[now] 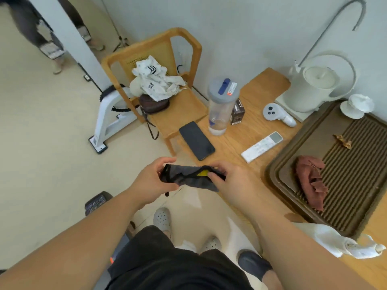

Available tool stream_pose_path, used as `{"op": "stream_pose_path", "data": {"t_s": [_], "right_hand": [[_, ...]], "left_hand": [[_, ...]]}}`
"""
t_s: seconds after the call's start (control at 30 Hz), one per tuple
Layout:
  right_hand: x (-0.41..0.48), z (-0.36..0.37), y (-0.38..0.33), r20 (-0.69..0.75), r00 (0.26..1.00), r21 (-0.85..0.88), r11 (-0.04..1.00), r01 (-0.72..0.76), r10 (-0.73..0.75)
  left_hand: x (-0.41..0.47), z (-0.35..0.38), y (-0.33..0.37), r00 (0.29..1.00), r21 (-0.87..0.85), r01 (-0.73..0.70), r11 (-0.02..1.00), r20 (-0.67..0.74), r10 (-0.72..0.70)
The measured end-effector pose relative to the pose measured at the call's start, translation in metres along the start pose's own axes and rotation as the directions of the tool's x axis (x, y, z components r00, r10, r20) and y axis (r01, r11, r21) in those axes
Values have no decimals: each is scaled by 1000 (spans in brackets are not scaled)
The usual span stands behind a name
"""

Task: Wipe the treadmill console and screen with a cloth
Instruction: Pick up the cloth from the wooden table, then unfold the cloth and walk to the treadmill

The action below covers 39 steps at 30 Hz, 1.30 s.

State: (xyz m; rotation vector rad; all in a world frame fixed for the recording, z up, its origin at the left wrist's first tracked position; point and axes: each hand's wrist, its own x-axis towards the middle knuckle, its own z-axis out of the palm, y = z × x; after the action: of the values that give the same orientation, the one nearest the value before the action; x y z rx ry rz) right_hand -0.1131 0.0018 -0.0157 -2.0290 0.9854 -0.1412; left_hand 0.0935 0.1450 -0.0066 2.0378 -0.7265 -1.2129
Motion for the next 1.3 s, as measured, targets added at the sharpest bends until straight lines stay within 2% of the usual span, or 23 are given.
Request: {"op": "stream_pose_path", "data": {"t_s": [0.03,0.1,0.17,0.23,0.43,0.57,0.7,0.93,1.13,1.2,1.3], "right_hand": [[9,8,-11,28,999,1,1000,20,-20],[27,25,-33,67,996,-11,999,53,-52],[49,44,-59,114,992,-34,998,58,-54],[72,63,-88,186,982,-38,998,47,-39],[148,134,-196,338,941,-33,998,48,-34],[191,180,-265,547,836,83,992,-95,35],[229,235,-323,609,793,28,999,-18,-3],[306,330,-411,657,747,21,993,117,-102],[389,408,-493,759,611,48,955,291,-224],[417,437,-523,794,543,73,929,362,-274],[450,482,-566,852,428,103,898,427,-302]], "left_hand": [[-2,-14,-8,998,9,-4,1000,-67,5],[-4,-43,-21,984,-77,12,997,-176,-26],[-4,-75,-34,972,-207,31,978,-222,-77],[-1,-108,-50,959,-262,48,964,-259,-118],[16,-230,-95,915,-403,87,911,-329,-233],[9,-313,-121,866,-524,96,846,-374,-331],[-14,-378,-155,863,-562,106,820,-357,-357],[-21,-454,-210,726,-661,51,748,-490,-483],[-11,-520,-255,596,-760,-61,646,-548,-587],[-2,-537,-264,557,-773,-80,629,-559,-615],[8,-560,-272,449,-812,-66,580,-543,-710]]}}
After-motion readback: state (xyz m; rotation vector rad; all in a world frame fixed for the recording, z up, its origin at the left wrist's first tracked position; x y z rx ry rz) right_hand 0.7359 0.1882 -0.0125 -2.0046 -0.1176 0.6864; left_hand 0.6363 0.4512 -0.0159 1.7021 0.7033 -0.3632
